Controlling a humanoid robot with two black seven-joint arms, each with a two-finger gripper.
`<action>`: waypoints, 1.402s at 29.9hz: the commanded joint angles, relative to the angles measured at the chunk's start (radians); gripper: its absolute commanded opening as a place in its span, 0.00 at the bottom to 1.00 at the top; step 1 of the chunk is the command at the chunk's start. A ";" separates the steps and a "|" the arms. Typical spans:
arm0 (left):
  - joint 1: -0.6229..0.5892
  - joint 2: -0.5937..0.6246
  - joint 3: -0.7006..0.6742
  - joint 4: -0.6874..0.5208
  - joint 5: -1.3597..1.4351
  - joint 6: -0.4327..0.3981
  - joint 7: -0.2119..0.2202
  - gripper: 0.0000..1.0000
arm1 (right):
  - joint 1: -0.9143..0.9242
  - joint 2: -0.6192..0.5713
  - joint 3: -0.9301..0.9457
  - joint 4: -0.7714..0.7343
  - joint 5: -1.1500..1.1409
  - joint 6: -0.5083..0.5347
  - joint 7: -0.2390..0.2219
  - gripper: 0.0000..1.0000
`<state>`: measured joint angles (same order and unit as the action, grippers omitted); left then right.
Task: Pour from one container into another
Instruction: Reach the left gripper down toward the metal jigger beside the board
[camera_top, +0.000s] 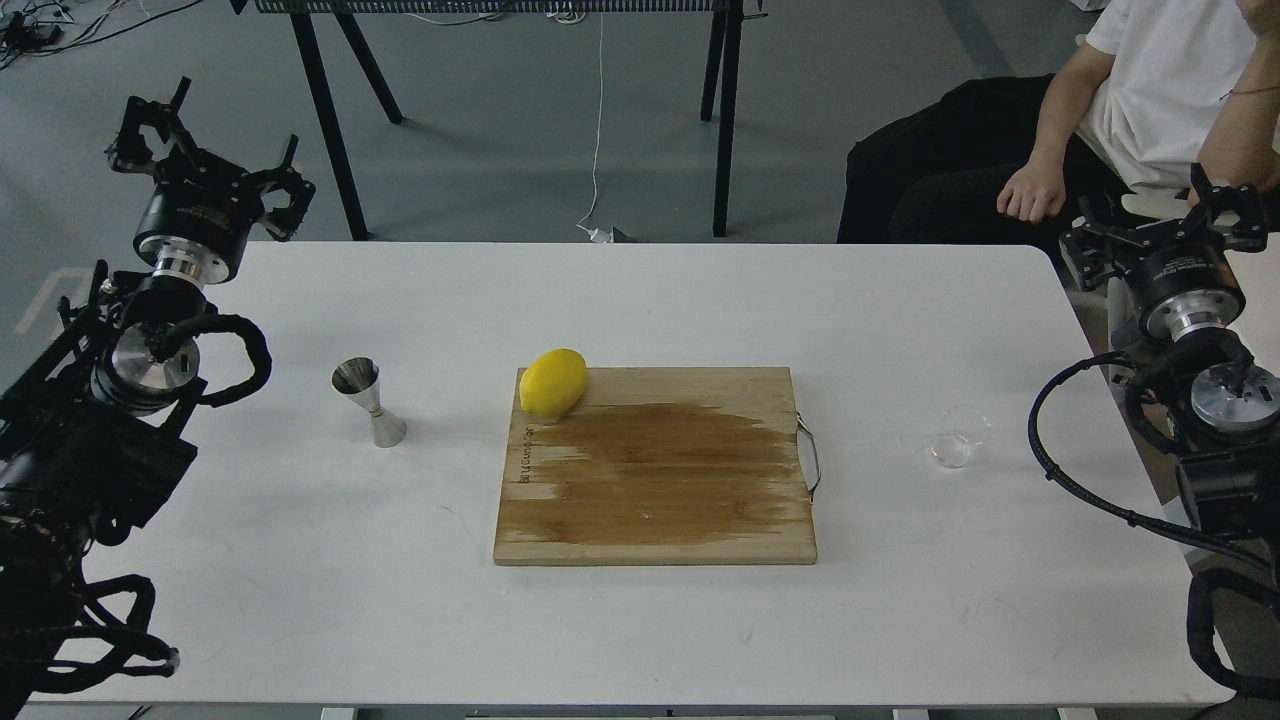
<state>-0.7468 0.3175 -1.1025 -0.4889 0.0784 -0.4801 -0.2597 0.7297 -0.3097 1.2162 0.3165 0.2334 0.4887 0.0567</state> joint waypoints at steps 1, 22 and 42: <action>0.001 -0.008 0.001 -0.005 0.001 0.006 -0.021 1.00 | -0.006 -0.005 -0.001 0.003 0.000 0.000 0.009 1.00; 0.380 0.373 0.213 -0.840 0.556 0.276 -0.138 1.00 | -0.064 -0.039 0.016 0.000 0.007 0.000 0.011 1.00; 0.635 0.404 0.243 -0.662 1.969 0.741 -0.115 0.90 | -0.102 -0.037 0.019 0.006 0.009 0.000 0.018 1.00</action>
<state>-0.1082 0.7892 -0.8643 -1.2986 1.8262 0.1894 -0.3774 0.6274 -0.3477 1.2352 0.3218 0.2424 0.4887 0.0753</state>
